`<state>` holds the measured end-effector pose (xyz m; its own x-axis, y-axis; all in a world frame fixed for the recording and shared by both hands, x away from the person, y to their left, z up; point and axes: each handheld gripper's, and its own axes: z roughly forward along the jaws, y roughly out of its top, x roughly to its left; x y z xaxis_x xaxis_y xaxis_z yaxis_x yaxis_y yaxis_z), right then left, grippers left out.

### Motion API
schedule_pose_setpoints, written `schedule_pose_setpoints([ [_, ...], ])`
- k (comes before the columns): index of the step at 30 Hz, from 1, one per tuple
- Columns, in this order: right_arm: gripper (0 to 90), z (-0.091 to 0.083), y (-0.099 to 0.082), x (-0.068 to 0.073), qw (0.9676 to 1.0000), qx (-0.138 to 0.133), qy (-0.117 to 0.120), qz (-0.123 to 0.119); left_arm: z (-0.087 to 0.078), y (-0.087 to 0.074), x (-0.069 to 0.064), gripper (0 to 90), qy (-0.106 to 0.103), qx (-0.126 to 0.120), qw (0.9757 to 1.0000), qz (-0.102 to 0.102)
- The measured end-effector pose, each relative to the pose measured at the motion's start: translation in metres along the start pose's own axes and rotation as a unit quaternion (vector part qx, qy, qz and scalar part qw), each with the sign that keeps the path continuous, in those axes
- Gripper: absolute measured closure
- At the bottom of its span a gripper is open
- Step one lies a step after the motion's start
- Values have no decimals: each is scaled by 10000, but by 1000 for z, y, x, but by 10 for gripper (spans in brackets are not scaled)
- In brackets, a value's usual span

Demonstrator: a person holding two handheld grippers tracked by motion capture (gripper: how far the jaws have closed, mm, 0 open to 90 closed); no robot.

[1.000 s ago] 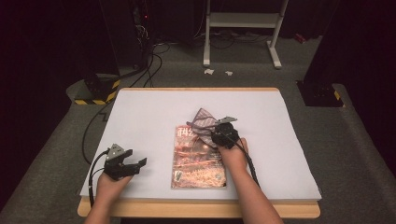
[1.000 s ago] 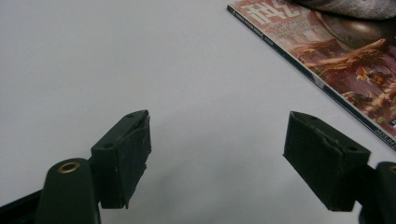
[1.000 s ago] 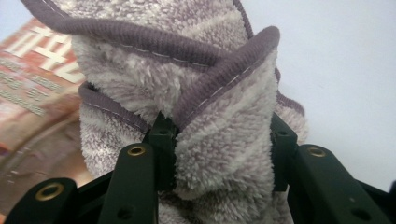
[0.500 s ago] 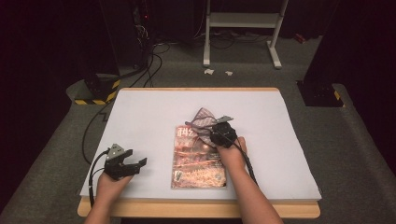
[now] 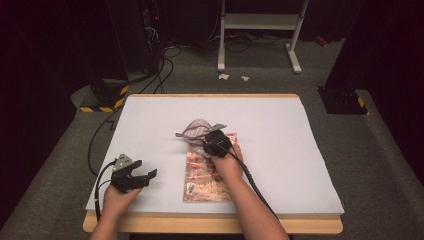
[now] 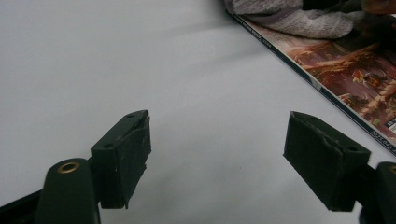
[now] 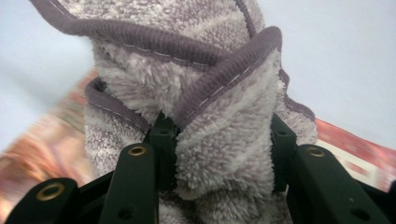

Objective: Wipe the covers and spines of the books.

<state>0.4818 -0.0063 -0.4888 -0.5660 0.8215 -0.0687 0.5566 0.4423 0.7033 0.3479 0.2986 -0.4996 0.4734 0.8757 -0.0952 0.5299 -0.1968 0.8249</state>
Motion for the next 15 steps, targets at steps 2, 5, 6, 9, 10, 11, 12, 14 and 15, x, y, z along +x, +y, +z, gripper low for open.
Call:
schedule_pose_setpoints([
  [2,581,3,4,10,9999,-14,68,-88,0,0,0,232,-3,2,10000,-4],
  [5,581,8,10,24,9997,-17,176,-195,0,0,0,232,-2,0,10000,10],
  [6,581,8,10,24,9997,-17,176,-195,0,0,0,232,-2,0,10000,10],
  [9,581,11,15,40,9991,-9,284,-305,0,0,0,232,-7,5,10000,6],
  [10,581,12,17,47,9988,-11,319,-385,0,0,0,232,-4,1,10000,10],
  [11,581,13,17,49,9986,-19,345,-409,0,0,0,232,0,-8,10000,6],
  [12,581,13,18,50,9984,-26,322,-455,0,0,1,232,0,-10,10000,0],
  [14,579,13,17,50,9985,-10,346,-414,-1,0,1,231,6,-7,10000,11],
  [15,578,13,17,47,9985,-13,353,-418,-1,0,1,231,13,-5,10000,13],
])
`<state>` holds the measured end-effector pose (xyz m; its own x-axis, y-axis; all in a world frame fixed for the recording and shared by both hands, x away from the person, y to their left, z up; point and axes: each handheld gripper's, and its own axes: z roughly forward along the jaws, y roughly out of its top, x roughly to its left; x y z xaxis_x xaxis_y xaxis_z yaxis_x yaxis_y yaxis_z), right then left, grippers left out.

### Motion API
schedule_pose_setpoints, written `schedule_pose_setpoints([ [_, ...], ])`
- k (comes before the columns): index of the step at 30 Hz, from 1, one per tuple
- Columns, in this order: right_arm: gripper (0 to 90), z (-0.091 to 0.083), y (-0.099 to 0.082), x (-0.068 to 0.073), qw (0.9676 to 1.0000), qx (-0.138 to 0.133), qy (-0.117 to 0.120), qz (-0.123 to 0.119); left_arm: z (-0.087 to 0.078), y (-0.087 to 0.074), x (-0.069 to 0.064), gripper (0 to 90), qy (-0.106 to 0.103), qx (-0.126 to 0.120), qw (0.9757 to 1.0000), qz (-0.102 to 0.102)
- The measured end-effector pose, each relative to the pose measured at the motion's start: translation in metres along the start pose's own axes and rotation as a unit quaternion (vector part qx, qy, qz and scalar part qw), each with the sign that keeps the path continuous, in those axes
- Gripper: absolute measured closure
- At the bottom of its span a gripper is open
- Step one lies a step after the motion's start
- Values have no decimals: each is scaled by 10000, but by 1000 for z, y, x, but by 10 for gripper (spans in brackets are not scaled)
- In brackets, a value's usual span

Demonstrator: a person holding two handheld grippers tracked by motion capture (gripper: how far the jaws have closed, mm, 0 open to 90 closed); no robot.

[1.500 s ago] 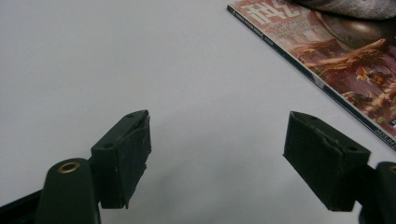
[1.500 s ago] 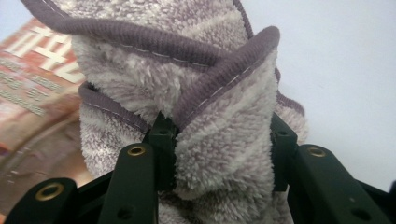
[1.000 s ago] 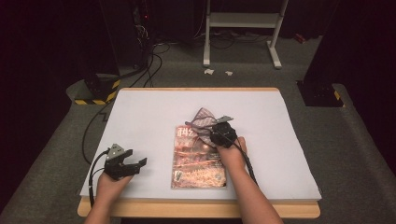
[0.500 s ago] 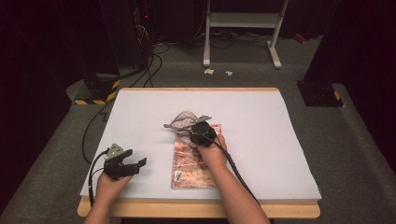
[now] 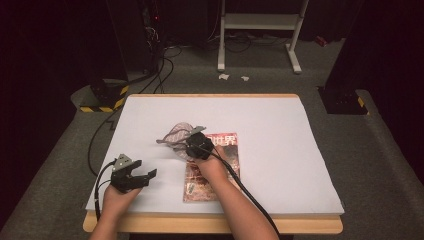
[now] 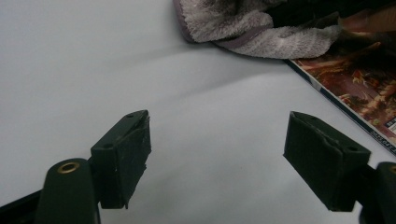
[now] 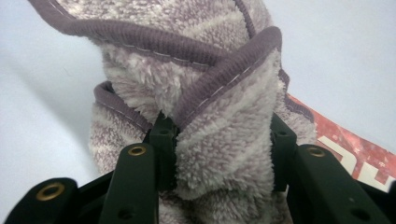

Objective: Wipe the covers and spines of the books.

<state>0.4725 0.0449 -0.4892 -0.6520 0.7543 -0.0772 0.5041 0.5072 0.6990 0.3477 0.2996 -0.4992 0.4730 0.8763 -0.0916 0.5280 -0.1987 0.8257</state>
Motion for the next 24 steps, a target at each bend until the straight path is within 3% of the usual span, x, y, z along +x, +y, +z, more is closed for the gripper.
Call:
schedule_pose_setpoints([
  [7,574,-6,-8,-16,9999,0,-116,111,-1,0,0,231,4,-11,10000,-15],
  [10,573,-10,-14,-29,9995,0,-207,218,0,-1,0,231,6,-2,10000,-19],
  [11,573,-14,-19,-40,9991,4,-276,330,0,-1,-1,231,-4,9,10000,-16],
  [15,573,-21,-28,-56,9983,4,-387,441,1,-1,-1,231,-5,28,10000,8],
  [24,573,-44,-56,-100,9939,-11,-712,848,3,-1,-3,231,8,85,10000,50],
])
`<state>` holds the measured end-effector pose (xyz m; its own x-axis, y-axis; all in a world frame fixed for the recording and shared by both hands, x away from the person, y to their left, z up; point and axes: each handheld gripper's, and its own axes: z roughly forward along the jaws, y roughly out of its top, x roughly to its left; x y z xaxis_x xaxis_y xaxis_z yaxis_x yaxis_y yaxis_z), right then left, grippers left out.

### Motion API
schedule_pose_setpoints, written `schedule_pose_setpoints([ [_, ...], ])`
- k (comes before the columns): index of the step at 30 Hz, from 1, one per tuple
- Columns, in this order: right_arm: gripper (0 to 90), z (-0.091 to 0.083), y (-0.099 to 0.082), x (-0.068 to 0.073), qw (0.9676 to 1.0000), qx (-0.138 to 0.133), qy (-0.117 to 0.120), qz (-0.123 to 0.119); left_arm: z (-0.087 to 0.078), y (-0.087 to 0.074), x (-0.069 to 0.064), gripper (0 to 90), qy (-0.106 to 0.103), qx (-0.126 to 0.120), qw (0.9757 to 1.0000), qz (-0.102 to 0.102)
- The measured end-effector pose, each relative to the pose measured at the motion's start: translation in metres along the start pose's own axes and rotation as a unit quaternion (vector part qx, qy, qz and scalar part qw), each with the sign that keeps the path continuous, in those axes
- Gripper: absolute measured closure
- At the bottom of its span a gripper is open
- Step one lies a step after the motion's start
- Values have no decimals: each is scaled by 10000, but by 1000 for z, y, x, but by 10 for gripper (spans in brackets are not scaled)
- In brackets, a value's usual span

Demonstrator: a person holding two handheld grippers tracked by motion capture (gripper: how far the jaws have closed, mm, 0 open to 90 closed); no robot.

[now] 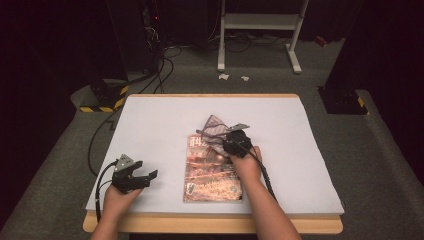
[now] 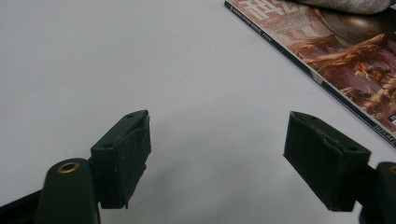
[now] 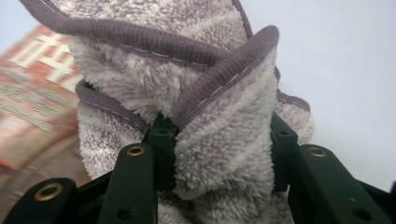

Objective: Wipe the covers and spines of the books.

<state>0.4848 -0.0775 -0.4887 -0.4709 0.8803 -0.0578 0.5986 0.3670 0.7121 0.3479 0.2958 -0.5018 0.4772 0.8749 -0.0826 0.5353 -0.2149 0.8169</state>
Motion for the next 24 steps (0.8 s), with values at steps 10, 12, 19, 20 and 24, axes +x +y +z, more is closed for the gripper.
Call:
schedule_pose_setpoints([
  [10,575,-13,-18,-43,9989,99,-278,370,-1,2,-5,231,13,-21,10000,74],
  [12,576,-14,-22,-48,9987,109,-289,415,-1,2,-5,231,19,-4,9999,107],
  [19,576,-23,-21,-50,9985,3,-323,453,-1,3,-7,232,27,-41,9999,124],
  [20,576,-26,-20,-52,9984,-49,-320,472,-1,3,-8,232,29,-45,9999,123],
  [24,579,-38,-20,-58,9978,-182,-332,543,0,4,-12,235,24,-48,9998,182],
])
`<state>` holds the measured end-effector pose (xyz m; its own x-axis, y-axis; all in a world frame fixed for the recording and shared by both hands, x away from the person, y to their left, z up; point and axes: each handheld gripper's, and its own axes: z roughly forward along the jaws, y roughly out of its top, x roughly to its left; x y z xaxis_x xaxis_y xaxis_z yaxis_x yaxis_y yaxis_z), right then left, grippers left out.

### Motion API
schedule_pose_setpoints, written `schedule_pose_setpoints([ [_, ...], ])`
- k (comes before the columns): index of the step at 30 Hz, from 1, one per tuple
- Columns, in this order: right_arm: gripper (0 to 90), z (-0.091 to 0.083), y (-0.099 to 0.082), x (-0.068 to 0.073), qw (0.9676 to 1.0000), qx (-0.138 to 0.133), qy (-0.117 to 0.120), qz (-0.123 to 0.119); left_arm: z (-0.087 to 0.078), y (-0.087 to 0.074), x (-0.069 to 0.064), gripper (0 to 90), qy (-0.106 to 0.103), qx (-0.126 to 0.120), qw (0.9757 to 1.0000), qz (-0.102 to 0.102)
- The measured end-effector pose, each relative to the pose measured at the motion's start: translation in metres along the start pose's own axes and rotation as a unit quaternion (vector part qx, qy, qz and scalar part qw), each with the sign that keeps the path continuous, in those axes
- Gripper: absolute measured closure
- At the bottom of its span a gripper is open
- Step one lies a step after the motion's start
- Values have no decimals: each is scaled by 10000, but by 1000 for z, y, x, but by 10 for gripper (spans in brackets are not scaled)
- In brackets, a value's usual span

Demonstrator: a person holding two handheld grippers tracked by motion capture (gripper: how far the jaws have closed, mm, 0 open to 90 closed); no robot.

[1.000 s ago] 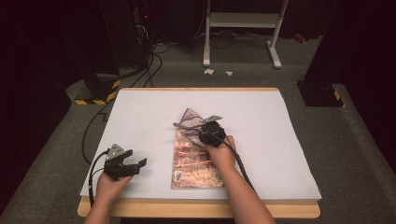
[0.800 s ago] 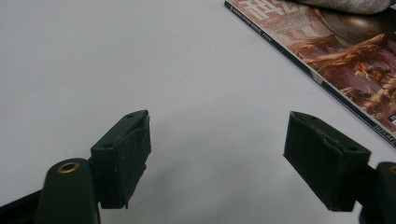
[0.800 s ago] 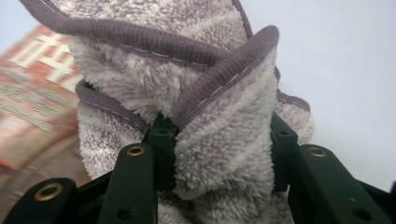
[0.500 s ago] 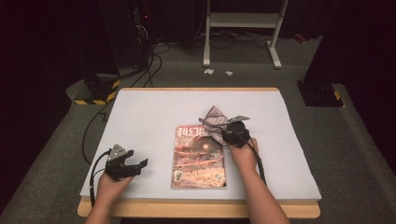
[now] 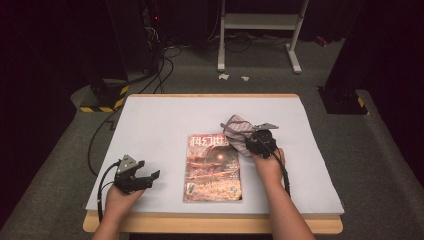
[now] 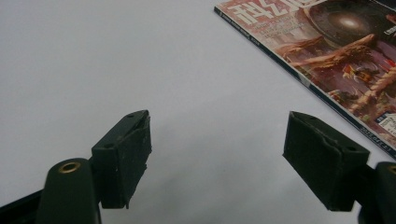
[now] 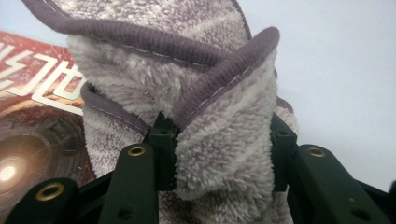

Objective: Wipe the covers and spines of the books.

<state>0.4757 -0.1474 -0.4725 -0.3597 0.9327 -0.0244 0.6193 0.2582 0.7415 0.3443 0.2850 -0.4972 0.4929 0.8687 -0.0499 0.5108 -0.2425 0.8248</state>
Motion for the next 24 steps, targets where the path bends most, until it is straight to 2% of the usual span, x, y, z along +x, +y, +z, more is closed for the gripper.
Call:
schedule_pose_setpoints([
  [6,579,-17,-4,-9,9999,-136,-55,51,2,1,-7,235,-43,31,9999,89],
  [12,577,-34,-14,-20,9996,-219,-158,61,4,3,-14,235,-108,60,9998,173],
  [18,574,-52,-34,-34,9990,-274,-337,117,6,4,-21,235,-181,120,9994,284],
  [22,570,-66,-56,-42,9986,-252,-458,98,8,4,-24,236,-224,112,9993,294],
  [24,569,-69,-60,-43,9986,-236,-462,131,8,4,-25,236,-245,106,9993,277],
])
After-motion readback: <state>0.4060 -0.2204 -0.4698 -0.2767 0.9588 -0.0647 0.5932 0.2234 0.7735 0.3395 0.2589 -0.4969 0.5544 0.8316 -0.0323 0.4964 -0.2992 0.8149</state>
